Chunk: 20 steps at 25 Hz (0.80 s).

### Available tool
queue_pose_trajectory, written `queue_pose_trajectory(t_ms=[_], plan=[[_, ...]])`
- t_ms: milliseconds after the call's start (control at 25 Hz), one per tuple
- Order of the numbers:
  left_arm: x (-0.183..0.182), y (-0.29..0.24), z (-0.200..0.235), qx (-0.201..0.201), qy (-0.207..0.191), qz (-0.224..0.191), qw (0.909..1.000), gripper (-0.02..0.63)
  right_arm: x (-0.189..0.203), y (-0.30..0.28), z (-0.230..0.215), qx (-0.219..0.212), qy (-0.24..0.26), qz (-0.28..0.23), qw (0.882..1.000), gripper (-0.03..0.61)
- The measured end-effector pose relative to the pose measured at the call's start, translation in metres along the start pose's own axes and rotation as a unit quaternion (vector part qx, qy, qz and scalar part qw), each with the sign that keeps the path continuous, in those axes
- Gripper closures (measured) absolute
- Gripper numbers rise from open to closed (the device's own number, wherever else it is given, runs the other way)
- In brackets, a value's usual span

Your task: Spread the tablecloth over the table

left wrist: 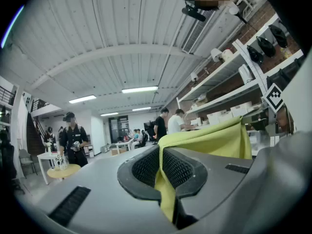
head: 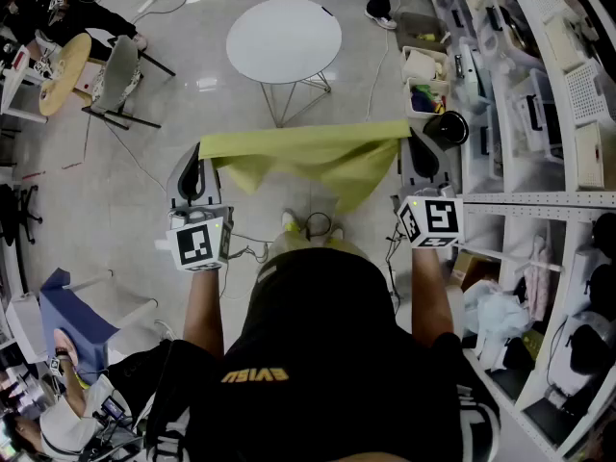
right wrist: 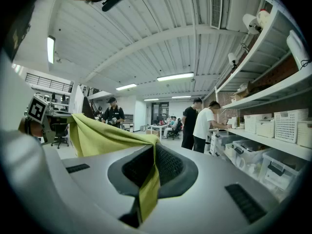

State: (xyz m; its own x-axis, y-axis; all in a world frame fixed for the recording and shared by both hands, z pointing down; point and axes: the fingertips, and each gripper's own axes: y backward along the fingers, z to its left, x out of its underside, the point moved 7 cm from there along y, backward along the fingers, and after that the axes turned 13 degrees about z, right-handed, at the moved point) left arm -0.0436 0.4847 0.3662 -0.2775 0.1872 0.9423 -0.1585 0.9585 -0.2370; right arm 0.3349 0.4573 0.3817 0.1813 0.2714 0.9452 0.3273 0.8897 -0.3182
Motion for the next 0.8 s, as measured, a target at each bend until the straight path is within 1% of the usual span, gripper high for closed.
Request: queue_pose_trajectory(t_ms=[200,400,480,560,680,800], plan=[[-0.007,0.001,0.000,-0.003,0.004,-0.003,1.0000,0.592,0.001,0.011,0.002,0.004,-0.004,-0.008,1.000,0.566],[-0.024,-0.004,0.008,0.000,0.003,-0.029,0.9996,0.592,-0.014,0.013,0.003,0.012,-0.009,-0.015,1.000,0.566],[-0.029,-0.011,0.011,-0.004,-0.013,-0.039,0.9991,0.592,-0.020,0.009,0.000,0.014,-0.021,-0.021,0.999,0.566],[-0.029,-0.021,0.015,-0.004,-0.033,-0.037,0.9988,0.592,-0.024,0.001,-0.002,0.018,-0.030,-0.024,0.999,0.565],[-0.032,-0.033,0.025,0.010,-0.022,-0.036,0.9991,0.592,-0.040,-0.012,-0.001,0.026,-0.024,-0.029,0.999,0.565],[-0.038,-0.040,0.041,0.008,-0.012,-0.037,0.9992,0.592,-0.058,-0.025,0.004,0.037,-0.012,-0.037,0.999,0.565]])
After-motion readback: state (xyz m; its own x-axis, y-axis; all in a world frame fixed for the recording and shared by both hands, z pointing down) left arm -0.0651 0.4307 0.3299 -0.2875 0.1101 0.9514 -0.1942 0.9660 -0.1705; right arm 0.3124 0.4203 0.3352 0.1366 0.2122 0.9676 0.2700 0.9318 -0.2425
